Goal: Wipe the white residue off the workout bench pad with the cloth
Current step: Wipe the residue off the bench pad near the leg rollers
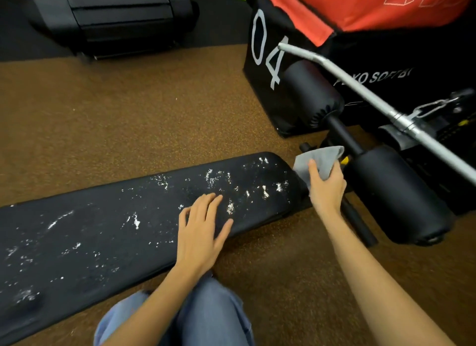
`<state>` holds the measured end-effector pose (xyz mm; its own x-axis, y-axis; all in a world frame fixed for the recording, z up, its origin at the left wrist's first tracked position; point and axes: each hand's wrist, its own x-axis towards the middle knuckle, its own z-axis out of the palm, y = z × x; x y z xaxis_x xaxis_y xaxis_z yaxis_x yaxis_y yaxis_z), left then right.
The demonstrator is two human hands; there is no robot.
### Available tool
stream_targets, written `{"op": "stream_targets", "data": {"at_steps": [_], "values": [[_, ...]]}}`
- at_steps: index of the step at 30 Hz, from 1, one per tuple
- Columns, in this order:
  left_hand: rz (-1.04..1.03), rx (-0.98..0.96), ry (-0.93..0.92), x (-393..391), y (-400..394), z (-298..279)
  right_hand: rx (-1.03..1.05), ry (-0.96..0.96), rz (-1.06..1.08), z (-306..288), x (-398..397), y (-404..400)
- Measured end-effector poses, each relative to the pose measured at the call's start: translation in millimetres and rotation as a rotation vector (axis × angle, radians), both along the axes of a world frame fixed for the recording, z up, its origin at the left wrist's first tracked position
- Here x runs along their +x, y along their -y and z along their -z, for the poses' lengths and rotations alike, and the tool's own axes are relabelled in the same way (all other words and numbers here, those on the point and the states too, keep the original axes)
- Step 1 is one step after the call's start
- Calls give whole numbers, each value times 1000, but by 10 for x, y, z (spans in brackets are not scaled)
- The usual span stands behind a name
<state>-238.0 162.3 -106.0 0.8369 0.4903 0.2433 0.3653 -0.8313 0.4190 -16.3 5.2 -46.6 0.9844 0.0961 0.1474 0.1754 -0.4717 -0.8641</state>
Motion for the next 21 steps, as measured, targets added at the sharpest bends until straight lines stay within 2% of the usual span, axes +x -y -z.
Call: {"op": "stream_targets", "data": {"at_steps": [3,8,13,16,21], "values": [[63,114,-67,1,-12,83,-124,154,-39,131,61,-37],[100,250,-182,-76,-102,275,-525,95,-307,615,130,-23],[25,301,-230,-200,-256,346,-580,44,-564,822,104,-139],[-4,268,-266,-203,-257,356,-726,155,-564,961,30,-248],[-37,259,-259,-206,-239,381,-530,249,-711,1082,-288,45]]}}
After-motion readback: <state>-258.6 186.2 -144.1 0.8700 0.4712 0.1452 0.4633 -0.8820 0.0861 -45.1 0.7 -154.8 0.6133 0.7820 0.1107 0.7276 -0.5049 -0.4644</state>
